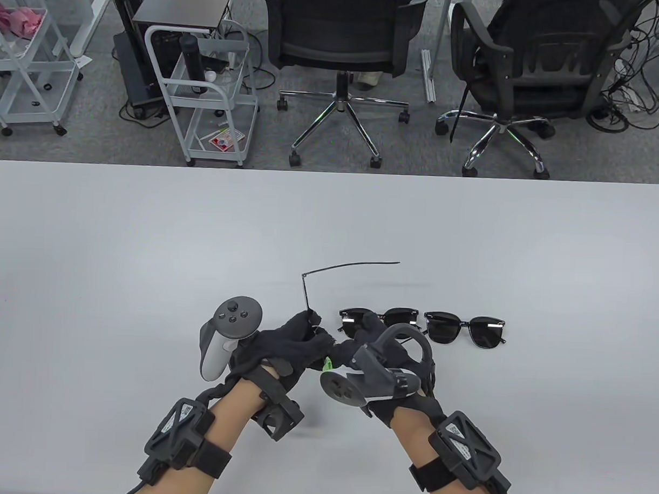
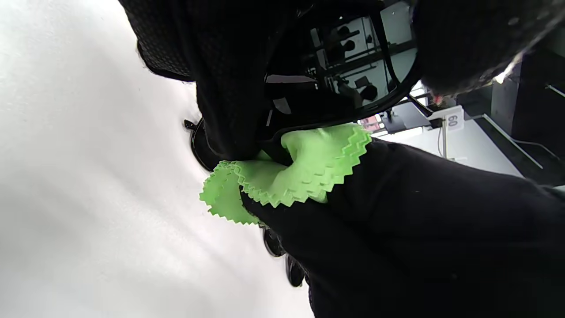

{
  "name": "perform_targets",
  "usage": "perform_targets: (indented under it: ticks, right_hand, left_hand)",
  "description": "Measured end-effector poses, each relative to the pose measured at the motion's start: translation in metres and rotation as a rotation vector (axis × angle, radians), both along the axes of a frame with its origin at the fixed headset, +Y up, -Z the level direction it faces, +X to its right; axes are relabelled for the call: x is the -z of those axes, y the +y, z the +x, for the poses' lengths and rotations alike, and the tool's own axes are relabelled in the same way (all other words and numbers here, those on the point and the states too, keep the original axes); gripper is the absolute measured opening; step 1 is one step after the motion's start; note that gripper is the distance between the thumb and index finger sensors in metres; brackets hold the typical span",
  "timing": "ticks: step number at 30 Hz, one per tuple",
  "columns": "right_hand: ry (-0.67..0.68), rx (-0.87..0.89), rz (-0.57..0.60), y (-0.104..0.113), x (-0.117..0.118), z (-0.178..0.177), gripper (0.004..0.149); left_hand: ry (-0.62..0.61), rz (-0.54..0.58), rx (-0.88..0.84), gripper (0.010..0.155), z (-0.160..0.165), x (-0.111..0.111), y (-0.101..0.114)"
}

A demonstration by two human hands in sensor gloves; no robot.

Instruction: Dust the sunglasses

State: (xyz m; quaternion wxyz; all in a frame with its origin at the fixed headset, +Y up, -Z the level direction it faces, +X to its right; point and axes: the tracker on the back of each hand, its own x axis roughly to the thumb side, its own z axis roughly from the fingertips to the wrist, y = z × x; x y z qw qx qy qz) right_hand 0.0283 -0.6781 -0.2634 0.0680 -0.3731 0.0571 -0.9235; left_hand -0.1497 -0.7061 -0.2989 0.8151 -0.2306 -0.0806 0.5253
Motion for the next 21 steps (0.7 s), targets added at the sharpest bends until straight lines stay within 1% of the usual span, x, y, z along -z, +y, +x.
perform_targets:
  ticks: [2,6,9,13,17,19,21]
  right_hand:
    - [-0.002,-0.046,0.044,0.001,0.001,0.001,0.047]
    - [-0.051,-0.081,0.027,-0.004,0.007,0.010,0.047]
    - [-0.149,-0.116,0.012,-0.010,0.016,0.026,0.047]
    - [-0.243,-0.222,-0.010,-0.020,0.026,0.041,0.047]
    - [-0.223,-0.177,-0.055,-0.023,0.027,0.041,0.049]
    - [-0.202,-0.192,-0.022,-0.018,0.023,0.039,0.053]
    - [-0.195,-0.131,0.016,-0.007,0.019,0.041,0.055]
  left_hand:
    - [0.000,0.017,0.020,0.097,0.001,0.001,0.002]
    - [0.011,0.076,0.102,0.097,-0.001,0.001,0.006]
    - [0.030,0.116,0.152,0.097,-0.007,0.003,0.010]
    - [0.051,0.158,0.224,0.097,-0.015,0.006,0.012]
    - [0.037,0.153,0.245,0.097,-0.017,0.007,0.008]
    - [0.026,0.142,0.270,0.097,-0.018,0.007,0.004]
    - [0.027,0.123,0.267,0.097,-0.020,0.008,0.001]
